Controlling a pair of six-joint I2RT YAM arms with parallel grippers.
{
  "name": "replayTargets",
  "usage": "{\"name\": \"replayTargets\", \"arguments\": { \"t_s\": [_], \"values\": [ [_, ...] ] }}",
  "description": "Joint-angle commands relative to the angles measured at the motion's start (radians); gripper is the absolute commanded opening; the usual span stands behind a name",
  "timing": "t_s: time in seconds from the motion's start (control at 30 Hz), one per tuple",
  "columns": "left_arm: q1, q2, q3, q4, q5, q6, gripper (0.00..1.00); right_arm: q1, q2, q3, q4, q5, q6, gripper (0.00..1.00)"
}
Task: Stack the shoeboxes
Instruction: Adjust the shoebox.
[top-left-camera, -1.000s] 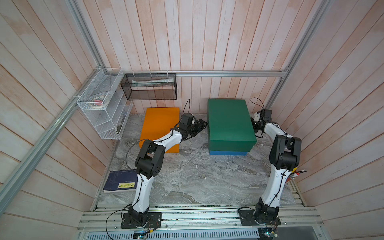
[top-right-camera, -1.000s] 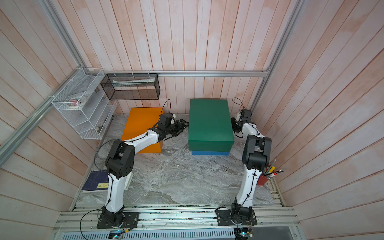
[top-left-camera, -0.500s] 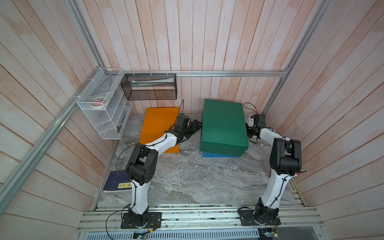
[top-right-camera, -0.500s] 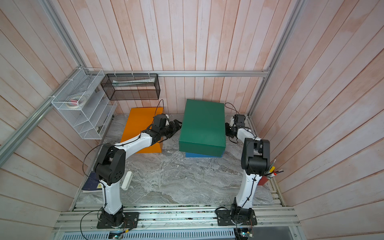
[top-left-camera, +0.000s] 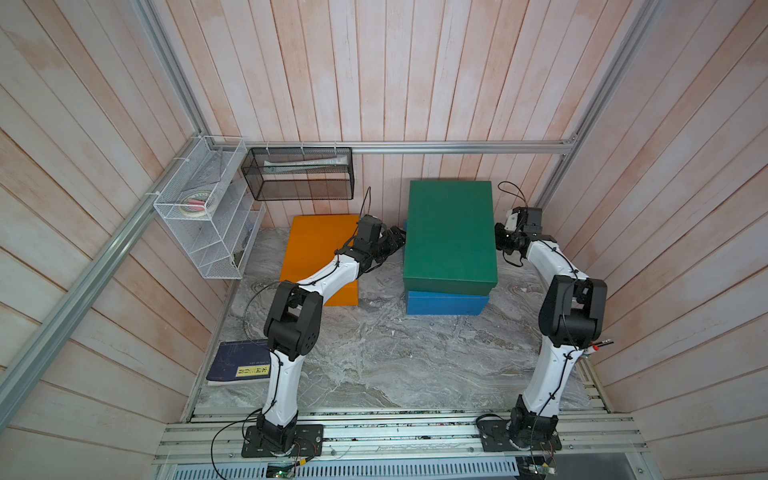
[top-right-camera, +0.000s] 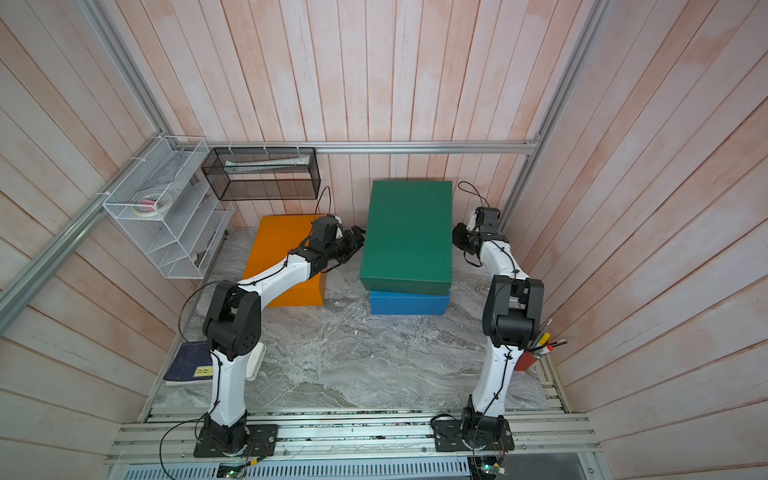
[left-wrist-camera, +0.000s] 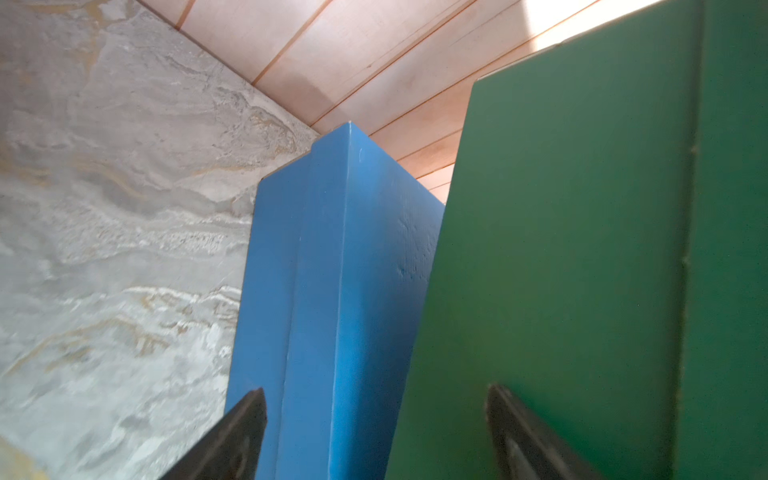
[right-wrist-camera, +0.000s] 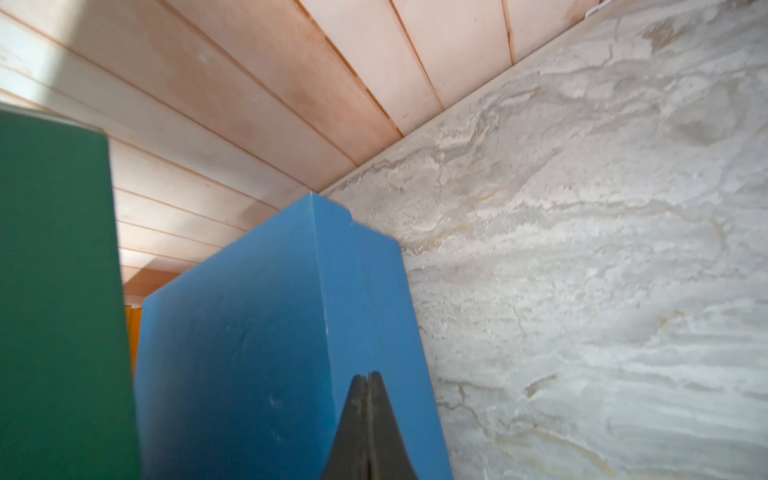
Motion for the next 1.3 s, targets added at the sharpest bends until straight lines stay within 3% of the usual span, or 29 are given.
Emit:
{"name": "replayTargets", "arguments": {
  "t_s": [0.0, 0.43, 0.57, 0.8, 0.93, 1.27],
  "values": [
    [-0.049, 0.058, 0.067, -0.006, 0.093, 0.012, 0.86, 0.045, 0.056, 0.06, -0.076, -0.075, -0.001, 0.0],
    [-0.052, 0.061, 0.04, -0.011, 0.086, 0.018, 0.87, 0.033, 0.125, 0.08, -0.081, -0.081, -0.001, 0.0],
    [-0.05, 0.056, 0.039, -0.028, 0.072, 0.023, 0.95, 0.032, 0.12, 0.052, -0.055, -0.08, 0.003, 0.13],
    [-0.049, -0.001, -0.016, -0.047, 0.037, 0.045, 0.98, 0.001, 0.094, 0.039, -0.045, -0.061, 0.022, 0.18],
    [-0.04, -0.048, -0.074, -0.028, 0.023, 0.038, 0.99, -0.009, 0.086, 0.034, -0.054, -0.054, 0.013, 0.3],
    [-0.025, -0.092, -0.027, -0.105, -0.064, 0.097, 1.0, -0.014, 0.089, 0.062, -0.086, -0.047, 0.005, 0.32]
  ]
}}
